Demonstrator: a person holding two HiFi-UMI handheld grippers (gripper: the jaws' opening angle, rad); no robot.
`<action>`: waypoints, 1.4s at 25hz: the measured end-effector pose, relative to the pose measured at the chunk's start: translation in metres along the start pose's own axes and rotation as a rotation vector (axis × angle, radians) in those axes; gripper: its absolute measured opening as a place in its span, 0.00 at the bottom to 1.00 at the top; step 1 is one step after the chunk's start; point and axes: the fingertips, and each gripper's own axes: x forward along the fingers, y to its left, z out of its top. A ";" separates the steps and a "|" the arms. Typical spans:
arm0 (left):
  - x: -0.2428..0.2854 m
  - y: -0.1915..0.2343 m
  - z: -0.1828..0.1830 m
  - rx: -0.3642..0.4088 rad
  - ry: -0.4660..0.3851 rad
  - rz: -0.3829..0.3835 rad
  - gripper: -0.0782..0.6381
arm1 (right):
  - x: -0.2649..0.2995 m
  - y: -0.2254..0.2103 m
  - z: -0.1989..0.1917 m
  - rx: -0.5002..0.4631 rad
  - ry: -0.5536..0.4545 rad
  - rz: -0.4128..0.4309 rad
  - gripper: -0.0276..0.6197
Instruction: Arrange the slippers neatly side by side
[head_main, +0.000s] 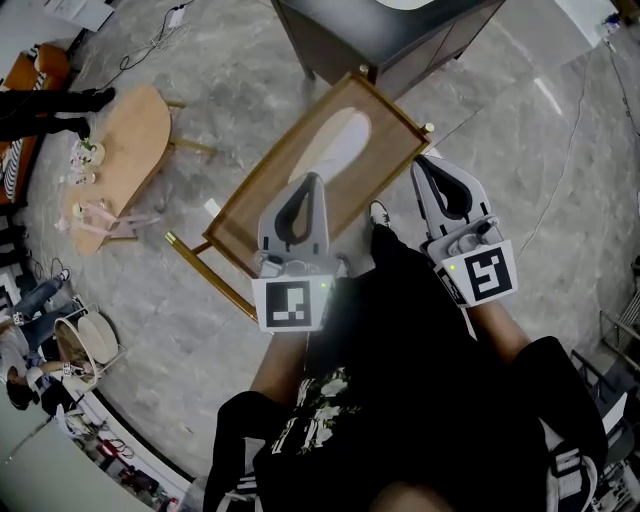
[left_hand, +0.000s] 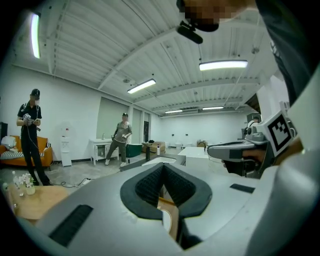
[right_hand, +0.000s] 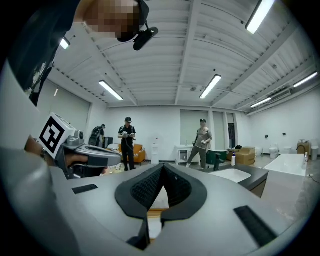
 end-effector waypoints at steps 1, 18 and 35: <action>0.006 -0.001 0.002 -0.003 -0.001 0.011 0.11 | 0.004 -0.006 0.000 0.002 0.004 0.011 0.04; 0.024 0.016 -0.024 -0.067 0.113 0.282 0.11 | 0.081 -0.002 -0.026 0.029 0.028 0.397 0.04; 0.034 0.035 -0.099 -0.006 0.329 0.154 0.28 | 0.101 0.034 -0.090 0.116 0.164 0.424 0.04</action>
